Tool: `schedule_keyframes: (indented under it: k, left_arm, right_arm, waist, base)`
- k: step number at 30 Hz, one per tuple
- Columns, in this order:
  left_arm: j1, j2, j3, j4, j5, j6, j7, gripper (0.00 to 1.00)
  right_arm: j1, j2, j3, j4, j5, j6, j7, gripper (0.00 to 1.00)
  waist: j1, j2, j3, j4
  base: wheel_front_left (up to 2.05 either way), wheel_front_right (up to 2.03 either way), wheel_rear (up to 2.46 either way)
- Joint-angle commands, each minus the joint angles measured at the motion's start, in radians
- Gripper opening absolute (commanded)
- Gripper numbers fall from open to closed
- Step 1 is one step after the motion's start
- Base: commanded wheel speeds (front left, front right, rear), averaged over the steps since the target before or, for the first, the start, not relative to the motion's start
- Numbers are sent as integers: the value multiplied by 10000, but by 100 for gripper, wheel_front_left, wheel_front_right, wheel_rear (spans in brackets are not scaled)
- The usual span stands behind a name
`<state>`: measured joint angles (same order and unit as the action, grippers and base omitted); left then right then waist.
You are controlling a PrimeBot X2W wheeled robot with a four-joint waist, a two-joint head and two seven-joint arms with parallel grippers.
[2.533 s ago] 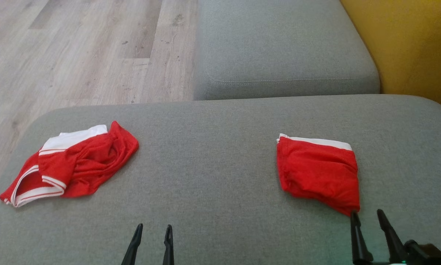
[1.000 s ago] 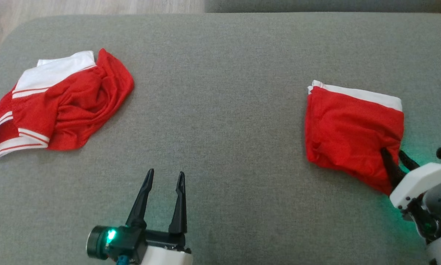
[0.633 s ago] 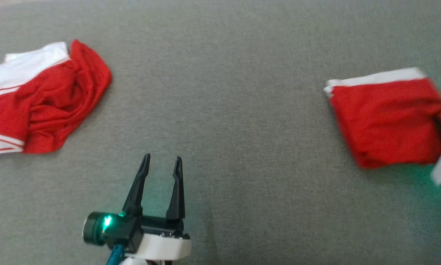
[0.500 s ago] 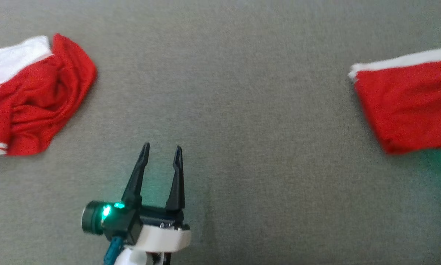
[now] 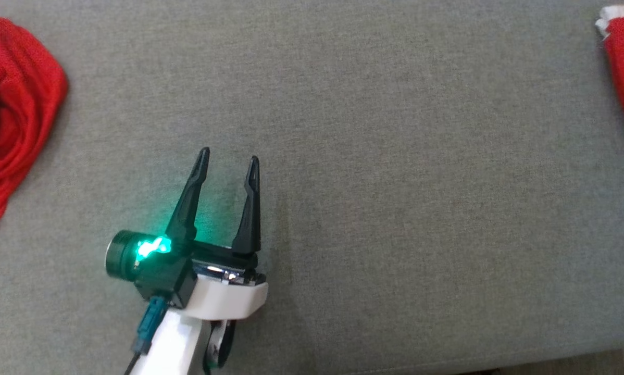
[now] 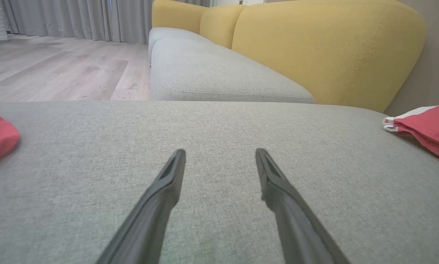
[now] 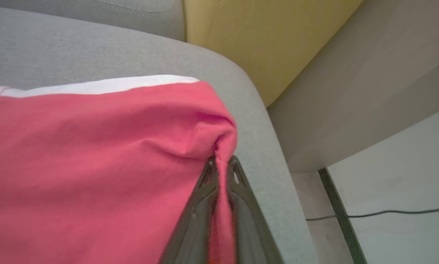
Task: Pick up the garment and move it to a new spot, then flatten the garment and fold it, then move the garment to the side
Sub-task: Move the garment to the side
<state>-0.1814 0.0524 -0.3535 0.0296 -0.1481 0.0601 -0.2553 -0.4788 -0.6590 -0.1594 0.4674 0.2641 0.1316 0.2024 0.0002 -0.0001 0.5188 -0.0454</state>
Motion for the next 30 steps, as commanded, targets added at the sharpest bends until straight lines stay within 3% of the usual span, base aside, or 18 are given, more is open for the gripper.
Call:
schedule_keyframes:
  k: [1, 2, 5, 10, 13, 19, 24, 30]
  left_arm:
    - [-109, -22, 283, -301, 102, -34, -65, 100]
    - [-140, -22, 256, -280, 93, -43, -65, 100]
    - [-187, -22, 145, -148, 28, -71, -65, 100]
    - [52, -22, 11, 54, -104, 21, -65, 100]
    - [403, -22, 1, 148, -188, 169, -65, 100]
    - [1326, -22, 131, 593, -731, 510, -65, 100]
    - [1904, -22, 260, 913, -720, 612, -65, 100]
    - [2233, -1, 598, 1103, -570, 436, -65, 100]
  right_arm:
    - [-90, -472, -126, -205, -142, -9, -185, 57]
    - [-171, -467, -212, -164, -480, -9, -353, 100]
    - [-334, -94, -612, -19, -1298, -9, -788, 100]
    - [36, 1131, -628, -84, -1795, -9, -1255, 100]
    - [597, 1985, -126, -308, -1585, -9, -1692, 100]
    - [2157, 3621, 1829, -492, -408, -9, -2319, 100]
    - [3327, 4258, 3453, -367, 546, -9, -3239, 100]
    - [4065, 4523, 4008, -425, 927, -9, -4336, 100]
  waist:
    - [-2, 1, 51, -27]
    - [-2, 1, 39, -11]
    - [-2, 1, -173, 95]
    - [-2, 1, -1223, 395]
    - [-2, 1, -2127, 595]
    - [-2, 1, -4020, 916]
    - [-2, 1, -5212, 1104]
    - [-2, 1, -5832, 1304]
  base:
    - [0, 0, 0]
    - [0, 0, 0]
    - [0, 0, 0]
    - [0, 0, 0]
    - [0, 0, 0]
    - [0, 0, 0]
    - [0, 0, 0]
    - [0, 0, 0]
